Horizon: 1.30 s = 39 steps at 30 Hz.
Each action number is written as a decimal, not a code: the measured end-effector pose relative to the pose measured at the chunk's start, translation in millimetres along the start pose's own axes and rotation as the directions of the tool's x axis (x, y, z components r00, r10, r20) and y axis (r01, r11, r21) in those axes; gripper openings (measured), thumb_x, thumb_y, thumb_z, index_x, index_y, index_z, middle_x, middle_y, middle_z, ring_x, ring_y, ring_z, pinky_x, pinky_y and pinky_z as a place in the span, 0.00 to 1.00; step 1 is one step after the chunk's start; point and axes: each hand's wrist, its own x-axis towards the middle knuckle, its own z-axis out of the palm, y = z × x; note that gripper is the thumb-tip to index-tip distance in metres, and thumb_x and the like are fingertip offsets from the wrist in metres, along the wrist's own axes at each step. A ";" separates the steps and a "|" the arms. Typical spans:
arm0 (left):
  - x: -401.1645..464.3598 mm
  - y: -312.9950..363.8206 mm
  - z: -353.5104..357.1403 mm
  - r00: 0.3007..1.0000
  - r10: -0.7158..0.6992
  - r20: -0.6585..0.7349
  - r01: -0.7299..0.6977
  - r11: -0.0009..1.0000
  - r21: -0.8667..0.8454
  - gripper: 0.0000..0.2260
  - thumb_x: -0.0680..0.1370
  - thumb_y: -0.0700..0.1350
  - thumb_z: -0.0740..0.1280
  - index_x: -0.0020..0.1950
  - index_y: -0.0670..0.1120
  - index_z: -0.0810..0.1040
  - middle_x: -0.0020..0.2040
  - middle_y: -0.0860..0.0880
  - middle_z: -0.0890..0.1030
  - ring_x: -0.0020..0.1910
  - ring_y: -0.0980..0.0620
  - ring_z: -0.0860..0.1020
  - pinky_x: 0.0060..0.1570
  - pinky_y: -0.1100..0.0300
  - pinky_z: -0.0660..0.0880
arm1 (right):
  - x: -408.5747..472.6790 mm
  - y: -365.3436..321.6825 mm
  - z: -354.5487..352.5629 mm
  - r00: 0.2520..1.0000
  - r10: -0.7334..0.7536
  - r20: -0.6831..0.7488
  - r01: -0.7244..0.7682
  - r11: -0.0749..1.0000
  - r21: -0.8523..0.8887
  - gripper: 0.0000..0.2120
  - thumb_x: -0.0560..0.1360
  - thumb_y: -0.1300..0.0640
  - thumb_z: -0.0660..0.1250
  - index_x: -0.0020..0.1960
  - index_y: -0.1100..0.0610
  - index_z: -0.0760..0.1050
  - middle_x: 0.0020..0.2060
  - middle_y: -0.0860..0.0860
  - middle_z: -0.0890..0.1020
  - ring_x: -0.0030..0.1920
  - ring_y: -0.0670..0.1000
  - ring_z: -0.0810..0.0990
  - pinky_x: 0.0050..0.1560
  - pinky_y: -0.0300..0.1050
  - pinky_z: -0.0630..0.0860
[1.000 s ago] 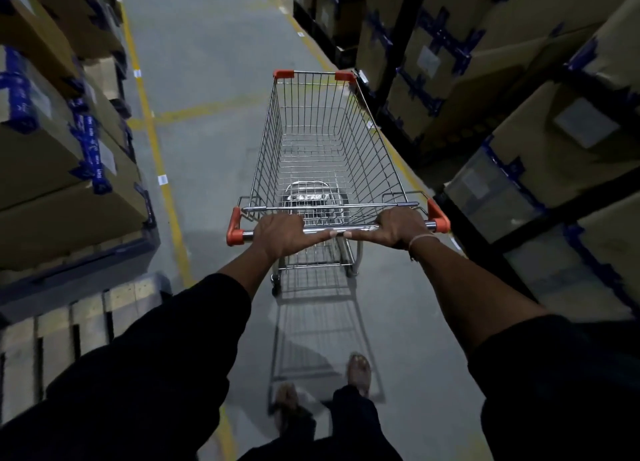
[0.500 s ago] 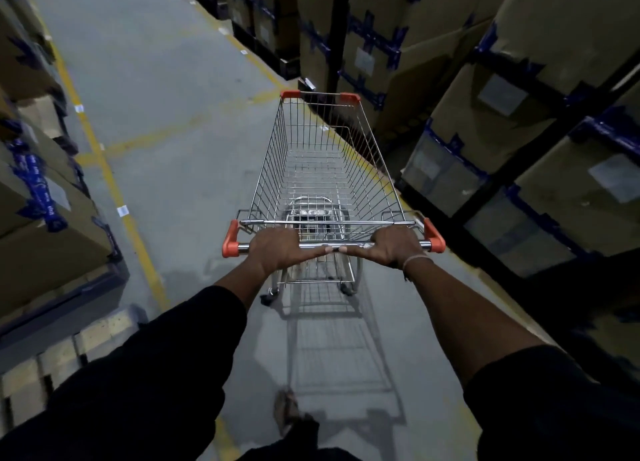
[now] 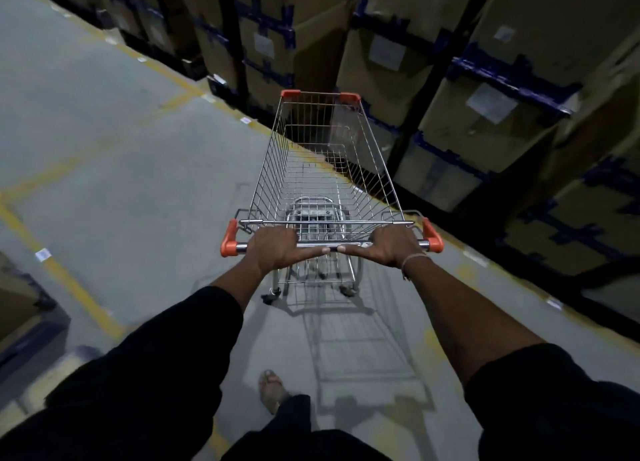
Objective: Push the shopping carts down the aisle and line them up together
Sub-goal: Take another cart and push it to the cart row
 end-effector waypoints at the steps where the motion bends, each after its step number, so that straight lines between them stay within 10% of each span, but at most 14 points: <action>1: 1.8 10.7 1.5 1.000 0.028 0.003 -0.028 1.000 -0.009 0.38 0.72 0.82 0.52 0.28 0.48 0.70 0.25 0.51 0.74 0.26 0.52 0.75 0.31 0.60 0.67 | -11.0 8.6 1.8 1.000 0.022 0.001 -0.022 1.000 0.006 0.40 0.69 0.14 0.54 0.28 0.52 0.62 0.25 0.50 0.70 0.28 0.52 0.71 0.34 0.47 0.65; 18: 40.0 174.4 18.3 0.880 0.468 0.082 -0.470 0.883 0.005 0.40 0.69 0.85 0.47 0.28 0.49 0.71 0.26 0.50 0.75 0.26 0.51 0.77 0.35 0.59 0.76 | -172.3 123.4 48.6 0.916 0.401 -0.030 -0.394 0.909 0.139 0.41 0.68 0.13 0.50 0.29 0.52 0.66 0.26 0.50 0.74 0.30 0.52 0.75 0.33 0.46 0.63; 39: 78.6 325.1 14.5 0.510 0.826 0.238 -0.859 0.506 0.084 0.40 0.69 0.84 0.51 0.31 0.47 0.74 0.28 0.48 0.78 0.29 0.50 0.78 0.38 0.57 0.76 | -295.6 134.2 95.3 0.571 0.821 0.001 -0.779 0.541 0.318 0.39 0.72 0.15 0.49 0.29 0.50 0.66 0.26 0.49 0.72 0.29 0.51 0.73 0.36 0.44 0.66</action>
